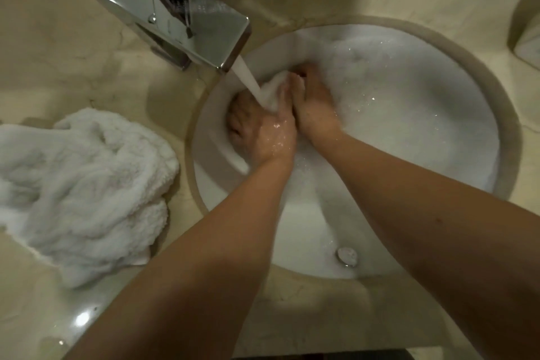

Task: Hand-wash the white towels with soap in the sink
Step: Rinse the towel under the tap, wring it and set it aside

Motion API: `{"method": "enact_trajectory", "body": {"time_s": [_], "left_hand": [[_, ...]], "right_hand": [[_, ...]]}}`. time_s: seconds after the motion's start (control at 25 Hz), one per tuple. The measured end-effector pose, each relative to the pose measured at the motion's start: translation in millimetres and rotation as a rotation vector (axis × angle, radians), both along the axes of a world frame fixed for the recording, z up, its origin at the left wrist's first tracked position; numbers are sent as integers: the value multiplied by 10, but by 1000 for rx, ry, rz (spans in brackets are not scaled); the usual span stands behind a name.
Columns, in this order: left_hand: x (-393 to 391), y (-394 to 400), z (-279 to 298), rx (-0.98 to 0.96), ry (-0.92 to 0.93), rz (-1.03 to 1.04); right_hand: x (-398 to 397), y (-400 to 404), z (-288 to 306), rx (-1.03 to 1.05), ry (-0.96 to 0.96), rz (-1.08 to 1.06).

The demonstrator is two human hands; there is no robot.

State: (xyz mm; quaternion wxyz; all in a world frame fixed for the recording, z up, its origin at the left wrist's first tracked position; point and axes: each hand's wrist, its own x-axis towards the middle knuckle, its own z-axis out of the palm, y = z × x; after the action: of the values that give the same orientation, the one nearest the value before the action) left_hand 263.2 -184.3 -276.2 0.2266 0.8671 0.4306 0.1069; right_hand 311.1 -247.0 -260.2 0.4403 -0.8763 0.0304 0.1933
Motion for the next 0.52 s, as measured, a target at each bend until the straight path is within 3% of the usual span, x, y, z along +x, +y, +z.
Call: {"method": "enact_trajectory", "body": {"time_s": [0.08, 0.12, 0.24, 0.28, 0.36, 0.52], "left_hand": [[-30, -53, 33, -9, 7, 121], [-8, -36, 63, -139, 28, 157], [45, 121, 227, -781, 178, 196], [26, 171, 263, -903, 137, 196], [-77, 197, 390, -931, -1, 179], [-223, 239, 559, -790, -141, 83]], "right_hand": [[-78, -31, 38, -3, -9, -29], [-99, -47, 64, -7, 8, -30], [-123, -42, 201, 52, 81, -38], [-128, -33, 242, 81, 95, -62], [-184, -28, 294, 188, 121, -122], [-276, 42, 344, 348, 137, -199]]}}
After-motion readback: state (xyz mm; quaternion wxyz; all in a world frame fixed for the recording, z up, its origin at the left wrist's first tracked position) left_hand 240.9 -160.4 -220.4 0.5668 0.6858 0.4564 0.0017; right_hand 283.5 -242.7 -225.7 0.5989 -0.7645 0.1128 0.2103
